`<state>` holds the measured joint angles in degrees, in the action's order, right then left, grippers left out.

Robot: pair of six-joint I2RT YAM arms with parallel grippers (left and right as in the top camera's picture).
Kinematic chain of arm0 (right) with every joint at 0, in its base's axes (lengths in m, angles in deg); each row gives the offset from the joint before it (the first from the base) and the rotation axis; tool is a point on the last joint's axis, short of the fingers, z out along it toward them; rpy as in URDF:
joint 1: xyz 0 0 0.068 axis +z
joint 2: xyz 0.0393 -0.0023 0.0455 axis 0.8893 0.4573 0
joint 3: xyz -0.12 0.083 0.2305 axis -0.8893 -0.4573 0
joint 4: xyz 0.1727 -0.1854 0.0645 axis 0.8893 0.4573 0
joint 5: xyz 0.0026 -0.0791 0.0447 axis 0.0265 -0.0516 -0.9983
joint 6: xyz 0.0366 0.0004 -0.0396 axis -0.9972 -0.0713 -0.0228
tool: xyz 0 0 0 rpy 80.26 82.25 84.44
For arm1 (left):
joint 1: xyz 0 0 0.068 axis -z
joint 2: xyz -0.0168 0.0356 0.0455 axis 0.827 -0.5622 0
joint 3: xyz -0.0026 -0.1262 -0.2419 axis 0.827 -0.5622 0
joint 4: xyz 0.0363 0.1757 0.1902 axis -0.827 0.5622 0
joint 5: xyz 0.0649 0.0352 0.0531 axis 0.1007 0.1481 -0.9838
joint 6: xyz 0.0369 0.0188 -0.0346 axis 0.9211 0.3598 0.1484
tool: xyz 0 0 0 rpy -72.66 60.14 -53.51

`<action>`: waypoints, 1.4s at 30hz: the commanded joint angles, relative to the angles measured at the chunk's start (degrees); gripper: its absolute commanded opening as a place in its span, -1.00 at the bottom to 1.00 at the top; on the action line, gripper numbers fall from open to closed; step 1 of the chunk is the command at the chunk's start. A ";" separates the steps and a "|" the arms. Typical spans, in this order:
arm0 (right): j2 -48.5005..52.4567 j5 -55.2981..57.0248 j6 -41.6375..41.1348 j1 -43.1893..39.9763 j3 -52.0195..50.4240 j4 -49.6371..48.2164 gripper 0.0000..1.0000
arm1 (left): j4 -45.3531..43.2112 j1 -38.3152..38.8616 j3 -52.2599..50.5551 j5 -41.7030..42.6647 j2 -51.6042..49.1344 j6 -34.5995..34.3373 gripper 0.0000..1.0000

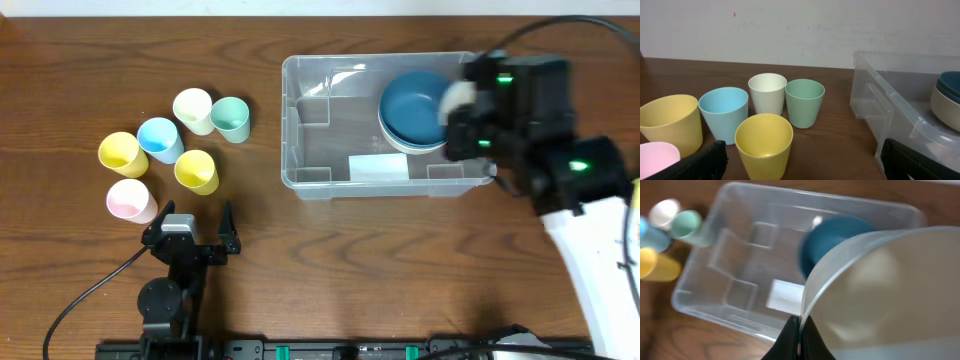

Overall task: Pack container
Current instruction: 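Carry the white bowl into the bin's left side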

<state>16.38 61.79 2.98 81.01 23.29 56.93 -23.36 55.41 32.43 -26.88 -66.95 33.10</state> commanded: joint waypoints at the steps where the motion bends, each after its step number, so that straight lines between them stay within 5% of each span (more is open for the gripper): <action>1: 3.52 2.51 1.16 6.25 1.09 -2.84 -0.97 | 1.92 -0.31 -1.01 0.81 0.35 0.35 0.96; 15: 21.05 3.54 3.61 17.18 1.09 -14.60 -0.97 | 1.92 -0.31 -1.01 0.81 0.35 0.35 0.96; 42: 37.86 6.38 5.18 18.05 1.09 -30.18 -0.97 | 1.90 -0.31 -1.01 0.81 0.35 0.35 0.96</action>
<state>52.86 66.57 7.54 98.93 23.31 27.58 -23.36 55.41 32.43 -26.88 -66.95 33.10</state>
